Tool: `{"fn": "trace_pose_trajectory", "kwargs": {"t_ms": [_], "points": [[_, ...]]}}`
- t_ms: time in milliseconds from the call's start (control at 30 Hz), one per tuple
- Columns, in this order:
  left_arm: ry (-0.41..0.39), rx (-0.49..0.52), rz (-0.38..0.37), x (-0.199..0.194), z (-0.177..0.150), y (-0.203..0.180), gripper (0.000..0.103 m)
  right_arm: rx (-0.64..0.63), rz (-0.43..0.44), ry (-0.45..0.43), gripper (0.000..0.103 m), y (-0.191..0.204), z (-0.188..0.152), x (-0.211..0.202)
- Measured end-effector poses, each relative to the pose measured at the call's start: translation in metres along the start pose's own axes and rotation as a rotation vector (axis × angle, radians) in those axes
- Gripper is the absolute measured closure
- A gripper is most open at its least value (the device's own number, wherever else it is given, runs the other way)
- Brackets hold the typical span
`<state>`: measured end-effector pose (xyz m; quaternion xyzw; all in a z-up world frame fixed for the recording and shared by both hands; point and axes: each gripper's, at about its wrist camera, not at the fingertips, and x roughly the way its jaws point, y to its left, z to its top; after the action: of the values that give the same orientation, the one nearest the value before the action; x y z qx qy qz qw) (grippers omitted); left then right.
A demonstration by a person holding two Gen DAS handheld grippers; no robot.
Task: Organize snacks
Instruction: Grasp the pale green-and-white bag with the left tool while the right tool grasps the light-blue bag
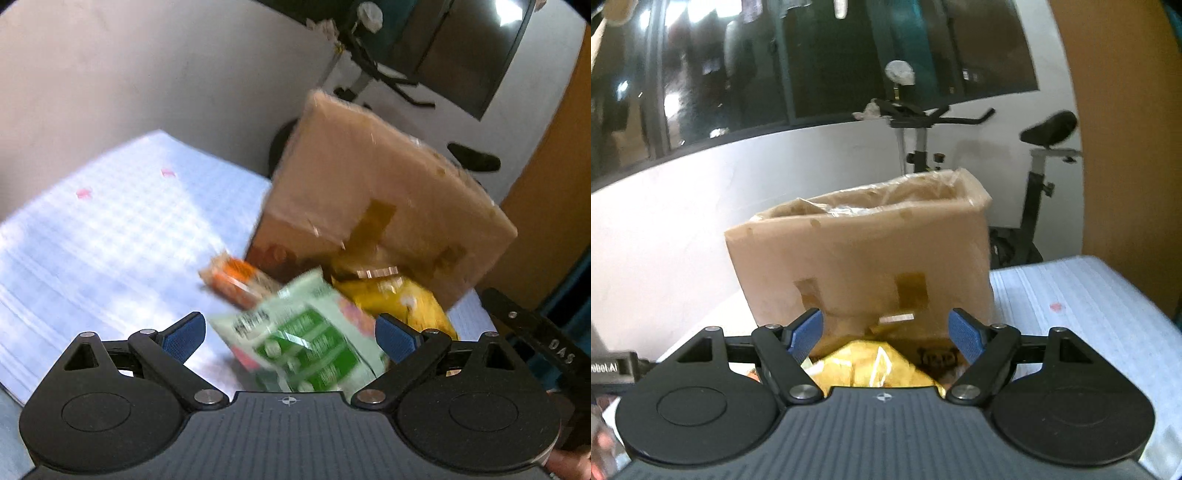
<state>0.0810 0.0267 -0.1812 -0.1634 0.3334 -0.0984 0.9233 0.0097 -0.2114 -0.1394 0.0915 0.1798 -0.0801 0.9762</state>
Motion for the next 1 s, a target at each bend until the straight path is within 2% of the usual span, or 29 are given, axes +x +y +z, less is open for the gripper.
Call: {"fn": "trace_pose_trajectory", "kwargs": {"t_ms": [200,467,633,800,1000], "points": [[0.04,-0.033,-0.058,0.016,-0.016,-0.004,0.004,0.005,-0.008,0.048,0.025,-0.006,-0.022,0.001],[0.066,-0.122,-0.071,0.035,-0.035,0.004,0.004,0.024,-0.009,0.066,0.025,-0.014,-0.035,0.006],[0.075,-0.141,-0.074,0.047,-0.04,0.003,0.004,0.046,-0.026,0.084,0.025,-0.022,-0.04,0.011],[0.074,-0.151,-0.071,0.062,-0.04,0.001,0.003,0.043,-0.061,0.118,0.025,-0.027,-0.046,0.018],[0.098,-0.184,-0.114,0.078,-0.046,0.004,0.001,0.006,-0.108,0.131,0.025,-0.029,-0.051,0.021]]}}
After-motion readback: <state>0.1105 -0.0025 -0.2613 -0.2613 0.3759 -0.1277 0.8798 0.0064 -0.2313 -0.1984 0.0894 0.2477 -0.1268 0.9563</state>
